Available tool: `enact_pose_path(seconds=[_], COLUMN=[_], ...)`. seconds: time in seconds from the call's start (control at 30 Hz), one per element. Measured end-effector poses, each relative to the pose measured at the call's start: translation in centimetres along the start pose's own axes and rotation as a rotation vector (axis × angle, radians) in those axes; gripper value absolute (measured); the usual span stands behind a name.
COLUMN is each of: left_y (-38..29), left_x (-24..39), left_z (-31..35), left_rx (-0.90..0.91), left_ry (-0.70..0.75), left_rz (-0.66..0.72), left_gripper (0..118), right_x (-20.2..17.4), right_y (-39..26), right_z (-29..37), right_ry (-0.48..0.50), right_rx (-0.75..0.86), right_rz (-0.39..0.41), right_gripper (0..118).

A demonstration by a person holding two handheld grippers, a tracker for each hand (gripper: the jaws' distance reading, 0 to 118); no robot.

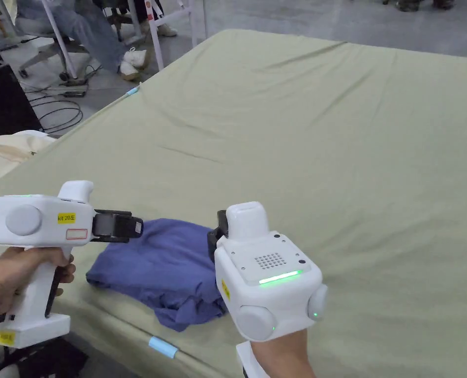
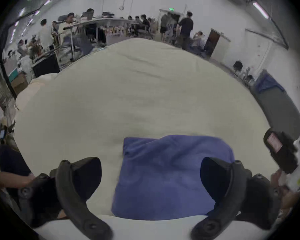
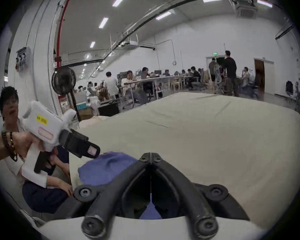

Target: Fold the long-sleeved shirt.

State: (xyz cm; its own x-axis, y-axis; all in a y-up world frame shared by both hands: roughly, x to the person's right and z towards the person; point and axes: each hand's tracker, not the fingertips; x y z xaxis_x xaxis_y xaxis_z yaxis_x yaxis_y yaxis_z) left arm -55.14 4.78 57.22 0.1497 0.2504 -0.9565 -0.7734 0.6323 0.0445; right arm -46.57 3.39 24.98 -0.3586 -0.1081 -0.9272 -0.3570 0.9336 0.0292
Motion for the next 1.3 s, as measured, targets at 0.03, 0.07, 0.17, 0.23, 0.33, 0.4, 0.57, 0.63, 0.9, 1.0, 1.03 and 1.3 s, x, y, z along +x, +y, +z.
enact_pose_path(seconds=[0.03,0.07,0.17,0.23,0.33,0.4,0.57,0.63,0.9,1.0,1.03,1.3], left_y=[0.1,0.4,-0.6,-1.1,-2.2,-3.3,-6.6,-8.0,-13.6,-15.2,-15.8,-18.0], left_x=[0.2,0.9,4.5,8.3,14.1,19.7,31.0,34.6,45.5,47.2,47.5,47.6], left_z=[0.2,0.5,1.8,3.1,5.6,7.7,11.9,12.6,12.3,11.4,11.1,9.8], left_rx=[-0.012,-0.023,0.003,0.118,0.254,0.372,0.650,0.743,0.799,0.755,0.746,0.741], left_ry=[-0.004,-0.007,-0.084,-0.077,-0.175,-0.172,-0.137,-0.086,-0.134,-0.108,-0.108,-0.122], left_rz=[0.008,0.004,-0.024,-0.108,-0.150,-0.187,-0.327,-0.379,-0.411,-0.394,-0.394,-0.436], left_gripper=[115,115,81,0,0,0,0,0,0,0,0,0], right_x=[0.3,0.8,2.6,4.0,6.9,9.3,15.0,16.9,24.2,26.1,26.4,28.4], right_y=[0.1,0.5,2.0,3.3,5.3,6.5,7.6,7.1,2.1,-0.5,-1.3,-5.5], right_z=[0.4,1.0,3.5,6.1,11.4,16.0,27.9,32.5,46.3,48.7,49.2,48.4], right_ry=[-0.010,-0.015,-0.043,-0.060,-0.119,-0.155,-0.355,-0.451,-0.726,-0.792,-0.806,-0.817], right_rx=[0.006,0.011,0.033,0.064,0.141,0.178,0.282,0.325,0.314,0.297,0.297,0.254], right_rz=[0.011,0.012,-0.011,-0.011,0.022,0.040,0.076,0.100,0.079,0.051,0.039,0.031], right_gripper=[0,0,0,0,0,0,0,0,0,0,0,0])
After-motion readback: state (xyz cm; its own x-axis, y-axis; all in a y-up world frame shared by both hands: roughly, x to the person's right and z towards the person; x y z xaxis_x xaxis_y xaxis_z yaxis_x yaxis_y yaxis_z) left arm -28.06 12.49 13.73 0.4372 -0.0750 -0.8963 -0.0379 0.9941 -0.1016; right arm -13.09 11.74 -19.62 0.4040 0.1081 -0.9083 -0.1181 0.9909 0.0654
